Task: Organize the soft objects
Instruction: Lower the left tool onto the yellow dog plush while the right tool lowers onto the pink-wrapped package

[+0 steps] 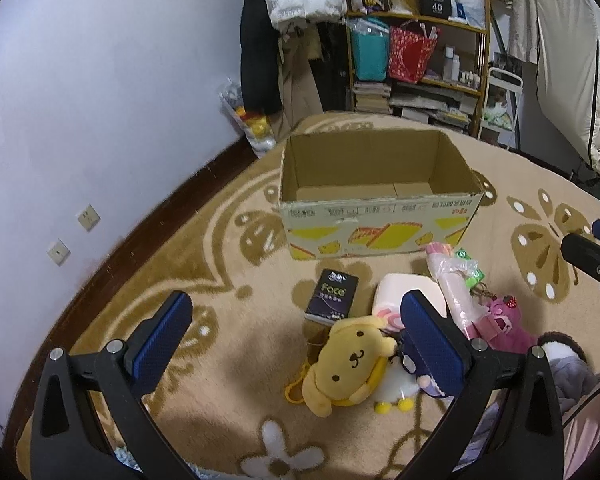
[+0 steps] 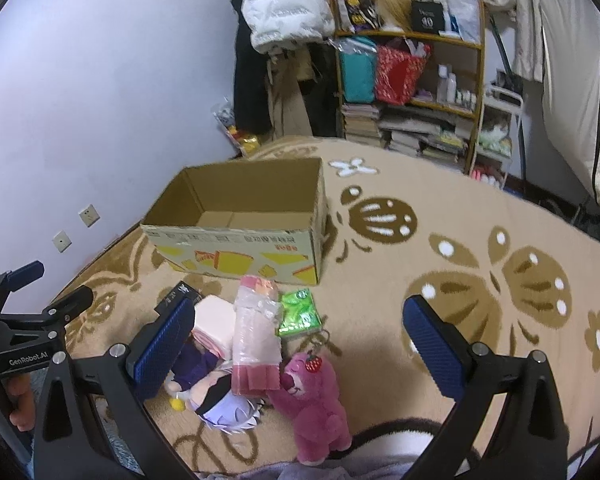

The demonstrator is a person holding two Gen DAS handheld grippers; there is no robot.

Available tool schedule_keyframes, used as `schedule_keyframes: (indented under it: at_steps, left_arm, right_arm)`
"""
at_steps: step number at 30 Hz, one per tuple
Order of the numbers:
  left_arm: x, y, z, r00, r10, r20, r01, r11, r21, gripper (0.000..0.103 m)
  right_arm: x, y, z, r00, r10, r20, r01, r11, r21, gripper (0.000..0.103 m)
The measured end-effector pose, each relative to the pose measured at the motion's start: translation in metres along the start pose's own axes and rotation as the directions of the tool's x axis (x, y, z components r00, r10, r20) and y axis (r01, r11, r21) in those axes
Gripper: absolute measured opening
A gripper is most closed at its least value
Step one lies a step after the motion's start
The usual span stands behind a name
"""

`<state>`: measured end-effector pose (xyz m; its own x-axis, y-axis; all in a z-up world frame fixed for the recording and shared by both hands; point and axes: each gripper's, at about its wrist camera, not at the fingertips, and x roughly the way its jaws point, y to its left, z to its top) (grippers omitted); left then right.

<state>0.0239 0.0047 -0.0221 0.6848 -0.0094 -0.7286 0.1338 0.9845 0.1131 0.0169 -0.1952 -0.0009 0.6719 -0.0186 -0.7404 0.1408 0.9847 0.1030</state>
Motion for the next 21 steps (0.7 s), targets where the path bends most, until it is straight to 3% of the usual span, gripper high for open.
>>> schedule_keyframes:
  at_steps: [6, 12, 21]
  left_arm:
    - [0.017, 0.001, 0.008, 0.995, -0.055, -0.082, 0.054, 0.998, -0.016, 0.103]
    - [0.037, -0.003, 0.015, 0.988, -0.061, -0.145, 0.061, 0.998, -0.004, 0.103]
    - [0.072, -0.006, 0.021, 0.965, -0.091, -0.247, 0.088, 0.996, -0.024, 0.103]
  right_arm:
    - [0.017, -0.012, -0.002, 0.996, 0.003, -0.090, 0.002, 0.998, 0.059, 0.103]
    - [0.035, -0.020, -0.004, 0.984, 0.014, -0.179, 0.004, 0.995, 0.097, 0.103]
    - [0.061, -0.019, 0.003, 0.976, 0.056, -0.213, -0.033, 0.994, 0.109, 0.103]
